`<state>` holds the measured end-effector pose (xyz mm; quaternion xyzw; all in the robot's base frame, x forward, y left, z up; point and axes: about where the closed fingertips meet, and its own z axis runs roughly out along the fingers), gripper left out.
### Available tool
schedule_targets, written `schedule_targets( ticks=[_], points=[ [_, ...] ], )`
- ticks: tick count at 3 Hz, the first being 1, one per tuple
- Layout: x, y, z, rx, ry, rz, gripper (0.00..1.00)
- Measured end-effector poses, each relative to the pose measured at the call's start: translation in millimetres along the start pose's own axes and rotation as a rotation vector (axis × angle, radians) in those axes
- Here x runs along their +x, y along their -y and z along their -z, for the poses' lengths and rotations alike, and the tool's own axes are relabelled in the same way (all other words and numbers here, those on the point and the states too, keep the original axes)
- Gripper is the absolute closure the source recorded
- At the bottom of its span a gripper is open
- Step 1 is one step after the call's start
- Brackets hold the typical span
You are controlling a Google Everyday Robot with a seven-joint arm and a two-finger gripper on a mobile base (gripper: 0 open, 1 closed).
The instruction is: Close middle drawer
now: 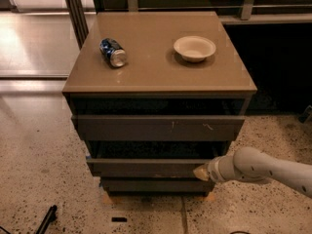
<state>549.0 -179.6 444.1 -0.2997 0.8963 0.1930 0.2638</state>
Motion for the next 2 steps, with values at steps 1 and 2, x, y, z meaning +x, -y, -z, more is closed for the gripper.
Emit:
schedule_targets(
  ticks=[1,2],
  points=[
    [0,0,-1,0.001,0.001,-0.002,1.0],
    [-19,20,-7,0.059,0.019,0.009,1.0]
  ],
)
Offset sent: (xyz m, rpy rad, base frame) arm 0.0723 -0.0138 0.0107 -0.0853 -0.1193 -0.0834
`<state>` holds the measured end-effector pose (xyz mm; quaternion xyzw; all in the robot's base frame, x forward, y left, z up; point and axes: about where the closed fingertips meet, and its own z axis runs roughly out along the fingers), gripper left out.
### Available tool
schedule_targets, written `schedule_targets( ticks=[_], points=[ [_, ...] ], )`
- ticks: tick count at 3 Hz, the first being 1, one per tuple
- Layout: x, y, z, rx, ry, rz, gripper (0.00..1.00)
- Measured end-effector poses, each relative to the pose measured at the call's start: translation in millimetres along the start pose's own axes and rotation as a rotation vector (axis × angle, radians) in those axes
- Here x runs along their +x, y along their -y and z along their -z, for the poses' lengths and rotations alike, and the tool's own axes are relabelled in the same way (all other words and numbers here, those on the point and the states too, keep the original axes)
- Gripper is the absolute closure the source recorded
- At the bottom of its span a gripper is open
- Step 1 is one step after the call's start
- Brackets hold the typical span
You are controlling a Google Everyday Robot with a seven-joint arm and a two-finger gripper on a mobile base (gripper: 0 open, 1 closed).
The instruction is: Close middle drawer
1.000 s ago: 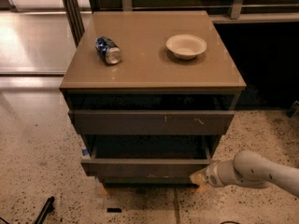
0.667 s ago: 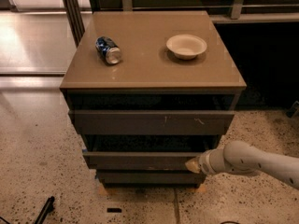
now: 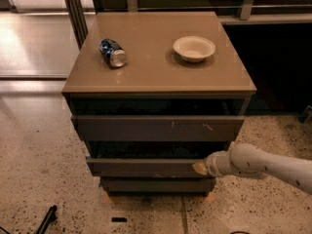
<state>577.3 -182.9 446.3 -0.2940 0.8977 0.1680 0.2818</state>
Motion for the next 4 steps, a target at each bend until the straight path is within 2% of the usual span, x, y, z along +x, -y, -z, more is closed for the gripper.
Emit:
schedule_targets(
  ticks=[1,2,3,4],
  points=[
    [-1,0,0,0.003,0.001,0.001,1.0],
    [-15,10,1,0.039,0.019,0.023,1.0],
    [-42,29,2,0.103,0.059,0.049,1.0],
    [-53,36,4,0.13,0.077,0.065,1.0]
  ],
)
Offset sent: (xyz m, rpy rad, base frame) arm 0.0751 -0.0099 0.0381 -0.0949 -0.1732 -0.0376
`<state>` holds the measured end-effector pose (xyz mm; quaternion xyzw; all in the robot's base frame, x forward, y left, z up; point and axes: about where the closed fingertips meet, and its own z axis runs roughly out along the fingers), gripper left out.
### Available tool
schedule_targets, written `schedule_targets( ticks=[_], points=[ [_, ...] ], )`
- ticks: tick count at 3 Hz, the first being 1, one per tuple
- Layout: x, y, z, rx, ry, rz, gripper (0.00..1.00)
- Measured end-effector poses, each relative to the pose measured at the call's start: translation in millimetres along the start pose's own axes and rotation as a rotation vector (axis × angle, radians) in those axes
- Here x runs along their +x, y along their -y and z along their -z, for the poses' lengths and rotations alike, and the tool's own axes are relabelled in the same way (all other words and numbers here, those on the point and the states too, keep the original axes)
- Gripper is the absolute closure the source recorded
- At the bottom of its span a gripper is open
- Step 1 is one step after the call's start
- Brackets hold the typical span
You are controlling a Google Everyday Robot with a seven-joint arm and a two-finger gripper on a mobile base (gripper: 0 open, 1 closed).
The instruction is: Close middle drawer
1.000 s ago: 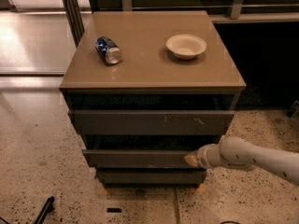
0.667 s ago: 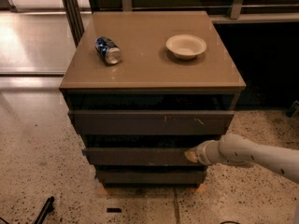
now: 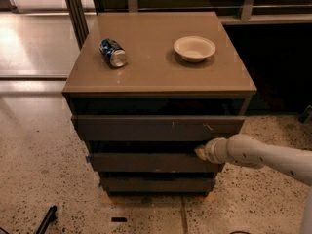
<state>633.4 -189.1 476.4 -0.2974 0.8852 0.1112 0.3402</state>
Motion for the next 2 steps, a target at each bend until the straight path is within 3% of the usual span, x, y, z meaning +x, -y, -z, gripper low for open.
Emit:
schedule_targets(
  ticks=[1,2],
  points=[
    [2,1,-1,-0.001,0.001,-0.003,1.0],
    [24,4,-1,-0.02,0.001,-0.082,1.0]
  ],
)
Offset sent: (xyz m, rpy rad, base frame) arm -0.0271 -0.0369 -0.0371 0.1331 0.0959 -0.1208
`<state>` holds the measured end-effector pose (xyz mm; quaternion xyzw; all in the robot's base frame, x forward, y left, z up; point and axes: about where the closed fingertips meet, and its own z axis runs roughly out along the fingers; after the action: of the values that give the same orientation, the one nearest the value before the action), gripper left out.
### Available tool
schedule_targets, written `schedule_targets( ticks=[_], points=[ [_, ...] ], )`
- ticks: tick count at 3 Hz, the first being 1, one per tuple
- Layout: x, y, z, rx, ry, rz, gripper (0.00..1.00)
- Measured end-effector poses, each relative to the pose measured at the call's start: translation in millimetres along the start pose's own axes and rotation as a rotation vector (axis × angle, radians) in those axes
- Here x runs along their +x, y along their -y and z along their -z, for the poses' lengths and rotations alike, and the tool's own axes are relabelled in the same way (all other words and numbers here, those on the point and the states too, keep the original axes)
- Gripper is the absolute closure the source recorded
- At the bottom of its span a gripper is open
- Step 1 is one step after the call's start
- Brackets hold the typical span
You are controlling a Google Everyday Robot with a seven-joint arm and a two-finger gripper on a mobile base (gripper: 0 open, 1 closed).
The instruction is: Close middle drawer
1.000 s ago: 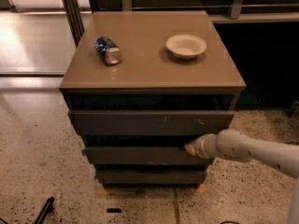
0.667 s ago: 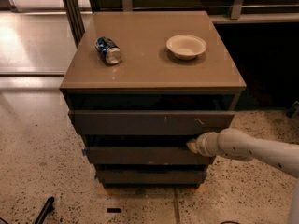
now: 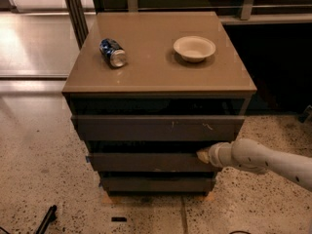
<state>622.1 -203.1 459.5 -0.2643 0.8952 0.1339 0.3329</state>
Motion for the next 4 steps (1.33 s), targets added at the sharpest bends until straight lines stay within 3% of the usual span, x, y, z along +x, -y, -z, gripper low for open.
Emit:
schedule_targets(
  ticks=[1,2,4],
  points=[
    [10,-1,5,-0.014,-0.005,-0.047,1.0],
    [8,-2,7,-0.014,-0.005,-0.047,1.0],
    [21,3,50,0.042,0.068,-0.139,1.0]
  ],
)
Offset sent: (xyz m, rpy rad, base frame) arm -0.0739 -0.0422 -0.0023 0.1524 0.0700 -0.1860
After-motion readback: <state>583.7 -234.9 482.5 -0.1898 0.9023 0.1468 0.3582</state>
